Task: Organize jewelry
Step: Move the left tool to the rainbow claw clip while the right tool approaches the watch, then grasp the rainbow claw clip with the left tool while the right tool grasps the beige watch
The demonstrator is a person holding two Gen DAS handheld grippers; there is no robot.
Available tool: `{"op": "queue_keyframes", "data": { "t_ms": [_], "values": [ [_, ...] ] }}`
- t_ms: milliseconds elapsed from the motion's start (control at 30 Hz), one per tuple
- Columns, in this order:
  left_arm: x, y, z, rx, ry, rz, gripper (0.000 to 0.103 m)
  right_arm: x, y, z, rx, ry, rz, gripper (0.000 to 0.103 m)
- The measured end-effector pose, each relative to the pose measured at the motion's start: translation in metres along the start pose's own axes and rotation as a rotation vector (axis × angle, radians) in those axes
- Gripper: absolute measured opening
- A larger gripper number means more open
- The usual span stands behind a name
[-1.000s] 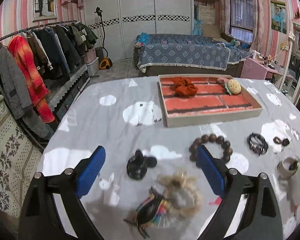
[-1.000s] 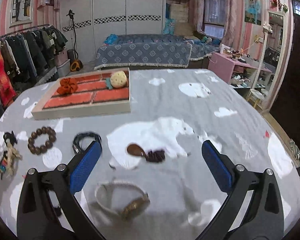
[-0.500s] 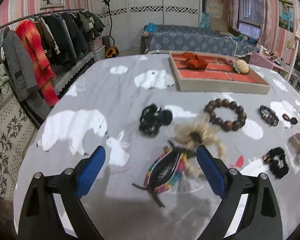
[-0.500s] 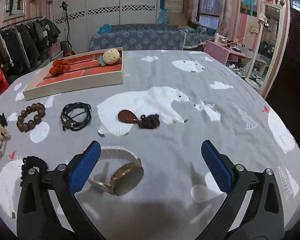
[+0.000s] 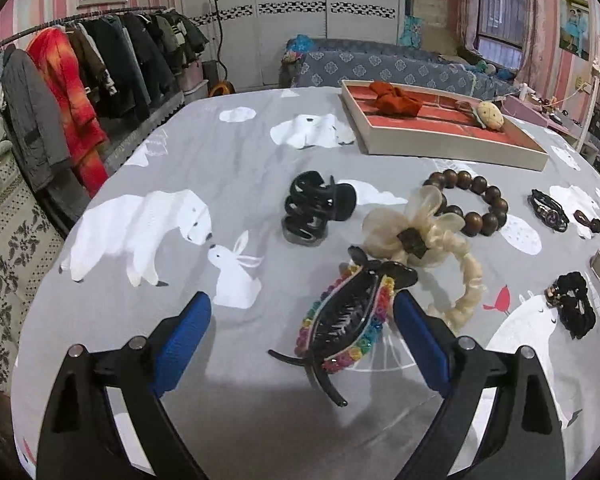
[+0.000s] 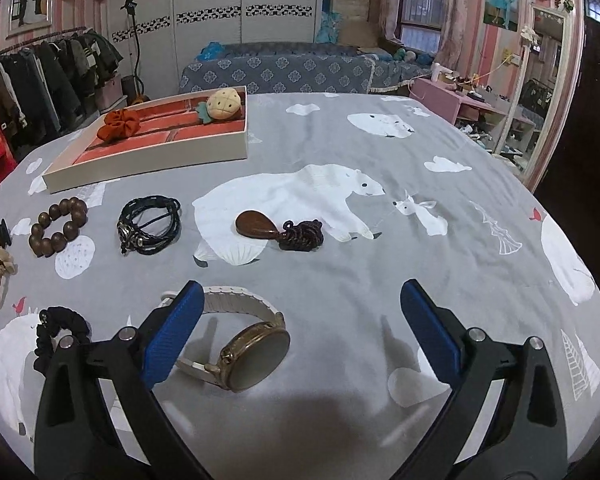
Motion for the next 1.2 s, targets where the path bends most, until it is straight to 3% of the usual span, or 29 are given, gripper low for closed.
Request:
{"op": "queue_keyframes", "data": {
  "t_ms": [800, 967, 1200],
  "values": [
    [0.000, 0.015, 0.007, 0.083, 0.027, -0.031, 0.089, 0.008, 0.015, -0.004, -0.029, -0.008, -0.103, 0.072],
    [0.001, 0.019, 0.007, 0.093, 0.022, -0.046, 0.076, 0.016, 0.016, -0.009, -0.026, -0.034, -0.133, 0.067],
    [0.002, 0.018, 0.011, 0.096, 0.037, -0.046, 0.069, 0.025, 0.013, -0.013, -0.022, -0.051, -0.151, 0.055]
  ]
}}
Point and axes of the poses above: each gripper's, at about its wrist camera, not at the fingertips, and y roughly the way its jaws point, z to its right, x to its underside, the point moved 3 cm from there along y, roughly the way its jaws point, and after that the axes turned 10 degrees about y, right-handed, at the moved point
